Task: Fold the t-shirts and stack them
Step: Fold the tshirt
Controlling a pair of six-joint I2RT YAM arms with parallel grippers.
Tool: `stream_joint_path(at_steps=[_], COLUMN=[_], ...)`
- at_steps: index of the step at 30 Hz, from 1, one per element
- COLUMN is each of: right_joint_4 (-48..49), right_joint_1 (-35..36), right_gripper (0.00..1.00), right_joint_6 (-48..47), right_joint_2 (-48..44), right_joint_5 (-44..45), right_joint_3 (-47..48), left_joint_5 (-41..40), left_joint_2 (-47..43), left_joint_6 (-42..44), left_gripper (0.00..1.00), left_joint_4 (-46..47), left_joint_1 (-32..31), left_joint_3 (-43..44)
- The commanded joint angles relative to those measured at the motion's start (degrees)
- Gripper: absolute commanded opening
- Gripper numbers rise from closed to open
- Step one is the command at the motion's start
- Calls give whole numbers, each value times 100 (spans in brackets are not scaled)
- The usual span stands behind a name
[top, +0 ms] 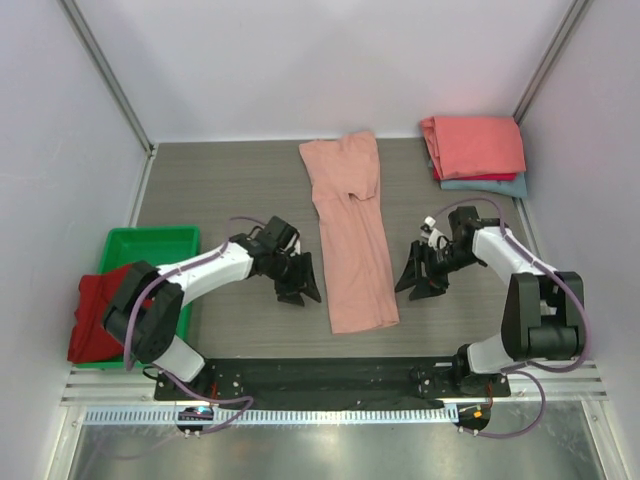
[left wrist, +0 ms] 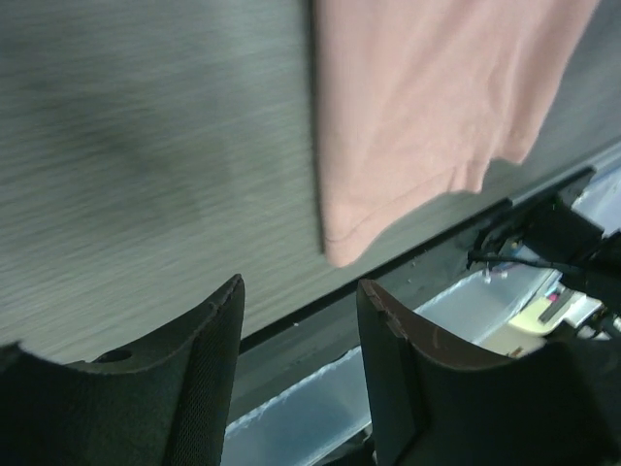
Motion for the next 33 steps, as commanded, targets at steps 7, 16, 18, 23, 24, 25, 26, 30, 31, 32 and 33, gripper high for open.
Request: stream_joint_path(at_steps=[7,16,18,23,24,25,26,30,31,32,33], right_joint_4=[-688,-170,-56,164,260,296,331,489,507,534,551], right_joint_1=[87,518,570,693,702,729,746,790,808,808,817], right_gripper=[58,57,56,53,53,52,52,51,51,51,51], right_joint_6=[198,268,330,523,619,637,664,752,795,804,822], right_joint_2=[368,914,905,914,931,984,1028,1072,1063,1063,1063], right_joint_5=[282,335,343,431,440,423,414,423,423,431,449], right_joint_3=[-34,-157,-236,-438,-447,-456,-456,-473,-499,-552,-570], left_joint_5=[278,278,330,418,444,480,497,436,427,401,401], left_joint_2=[630,981,1078,1298,1342,1412,1438,1448,1447,1447,1447], left_joint_6=[-380,-502,-520,-616,-617,-617,-617,-634,-643,-643,-669], left_gripper=[50,51,50,47,47,47,46,43,42,41,39], left_joint_4=[1007,980,1025,1077,1077,1077,1086,990,972,937,937], left_joint_1=[-573,-854,-942,-1013,-1030,-1048,-1065,-1144,-1145,-1145,-1145], left_joint_3=[132,220,246,264,272,290,307,325,325,308,308])
